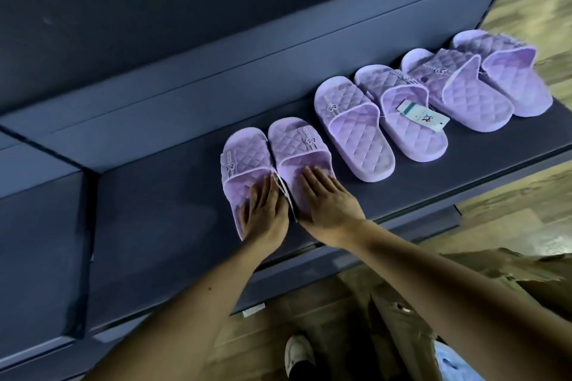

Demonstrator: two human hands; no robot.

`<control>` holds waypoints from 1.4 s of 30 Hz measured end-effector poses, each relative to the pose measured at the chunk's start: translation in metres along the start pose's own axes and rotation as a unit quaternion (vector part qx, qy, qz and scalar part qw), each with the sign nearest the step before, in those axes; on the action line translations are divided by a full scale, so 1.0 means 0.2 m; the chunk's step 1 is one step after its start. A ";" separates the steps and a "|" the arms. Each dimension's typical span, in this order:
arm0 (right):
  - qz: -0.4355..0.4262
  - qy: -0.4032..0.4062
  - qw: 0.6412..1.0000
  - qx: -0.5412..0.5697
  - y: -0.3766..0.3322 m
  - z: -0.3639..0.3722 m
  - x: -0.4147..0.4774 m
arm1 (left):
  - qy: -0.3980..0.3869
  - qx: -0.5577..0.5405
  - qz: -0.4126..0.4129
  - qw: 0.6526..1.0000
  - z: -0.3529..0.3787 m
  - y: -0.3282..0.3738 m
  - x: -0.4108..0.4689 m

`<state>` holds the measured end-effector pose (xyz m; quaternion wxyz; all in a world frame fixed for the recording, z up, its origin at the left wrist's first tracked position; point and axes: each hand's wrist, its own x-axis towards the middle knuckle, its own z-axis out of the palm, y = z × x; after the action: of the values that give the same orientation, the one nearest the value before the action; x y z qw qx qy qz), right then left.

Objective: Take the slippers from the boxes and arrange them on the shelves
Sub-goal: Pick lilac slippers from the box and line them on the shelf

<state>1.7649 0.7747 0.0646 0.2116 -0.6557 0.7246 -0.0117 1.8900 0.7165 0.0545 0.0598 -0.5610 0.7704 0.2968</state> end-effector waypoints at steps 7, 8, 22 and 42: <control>0.030 -0.005 0.999 0.036 0.02 -0.06 0.12 | -0.025 -0.022 0.021 0.999 -0.09 0.10 0.17; 0.032 0.000 0.999 0.038 0.02 -0.05 0.13 | -0.026 -0.019 0.021 0.999 -0.09 0.10 0.18; 0.042 0.035 0.996 0.067 0.09 0.03 -0.04 | 0.105 0.046 0.045 0.992 0.07 0.04 -0.05; 0.213 0.178 0.937 0.213 0.77 0.31 -0.98 | 0.003 0.081 0.349 0.934 0.69 0.79 -0.39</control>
<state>1.6503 0.9990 0.0193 0.2113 -0.4129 0.8535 -0.2376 1.7422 0.8839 0.0367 -0.0045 -0.2507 0.9393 0.2342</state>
